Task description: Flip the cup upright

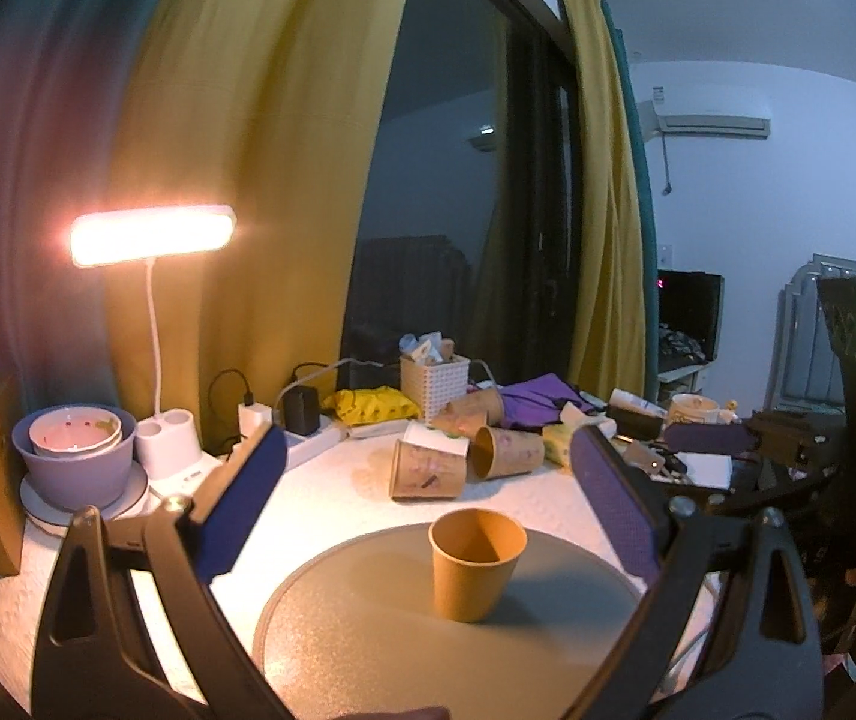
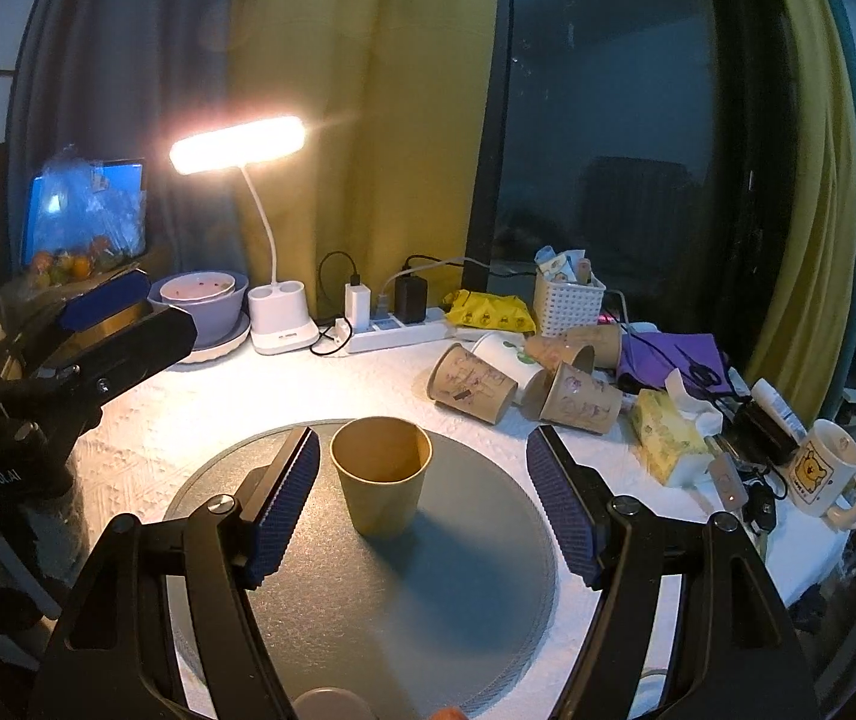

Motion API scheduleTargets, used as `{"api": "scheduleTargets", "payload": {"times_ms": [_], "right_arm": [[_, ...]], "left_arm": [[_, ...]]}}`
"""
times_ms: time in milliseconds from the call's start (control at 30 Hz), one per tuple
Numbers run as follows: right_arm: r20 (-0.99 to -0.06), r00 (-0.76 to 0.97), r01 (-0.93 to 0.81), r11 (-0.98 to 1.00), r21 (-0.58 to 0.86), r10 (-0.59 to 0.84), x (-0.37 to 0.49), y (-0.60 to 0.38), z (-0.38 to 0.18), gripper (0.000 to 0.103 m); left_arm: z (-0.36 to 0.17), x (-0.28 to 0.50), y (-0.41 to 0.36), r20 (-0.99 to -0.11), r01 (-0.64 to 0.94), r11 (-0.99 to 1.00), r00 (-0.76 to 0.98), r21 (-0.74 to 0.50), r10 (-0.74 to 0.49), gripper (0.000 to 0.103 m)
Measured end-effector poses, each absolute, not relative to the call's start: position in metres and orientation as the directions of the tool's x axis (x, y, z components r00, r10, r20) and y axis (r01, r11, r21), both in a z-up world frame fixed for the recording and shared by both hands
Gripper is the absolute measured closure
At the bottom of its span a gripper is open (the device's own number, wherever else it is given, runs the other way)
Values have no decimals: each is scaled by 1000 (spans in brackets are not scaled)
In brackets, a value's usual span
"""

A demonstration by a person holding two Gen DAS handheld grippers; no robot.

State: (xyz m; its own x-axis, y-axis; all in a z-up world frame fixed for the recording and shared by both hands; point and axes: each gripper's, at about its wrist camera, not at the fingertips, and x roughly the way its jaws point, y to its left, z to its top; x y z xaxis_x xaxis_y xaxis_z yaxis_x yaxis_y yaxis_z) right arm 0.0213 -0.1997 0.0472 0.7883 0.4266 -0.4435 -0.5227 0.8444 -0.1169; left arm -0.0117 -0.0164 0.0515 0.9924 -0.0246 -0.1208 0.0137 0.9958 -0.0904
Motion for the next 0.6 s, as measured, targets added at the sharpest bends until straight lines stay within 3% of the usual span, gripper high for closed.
{"api": "scheduleTargets", "payload": {"times_ms": [600], "right_arm": [[-452, 784, -523, 844, -114, 425, 22, -199, 44, 28]], "left_arm": [[51, -12, -18, -121, 12, 996, 992, -91, -23, 7]]}}
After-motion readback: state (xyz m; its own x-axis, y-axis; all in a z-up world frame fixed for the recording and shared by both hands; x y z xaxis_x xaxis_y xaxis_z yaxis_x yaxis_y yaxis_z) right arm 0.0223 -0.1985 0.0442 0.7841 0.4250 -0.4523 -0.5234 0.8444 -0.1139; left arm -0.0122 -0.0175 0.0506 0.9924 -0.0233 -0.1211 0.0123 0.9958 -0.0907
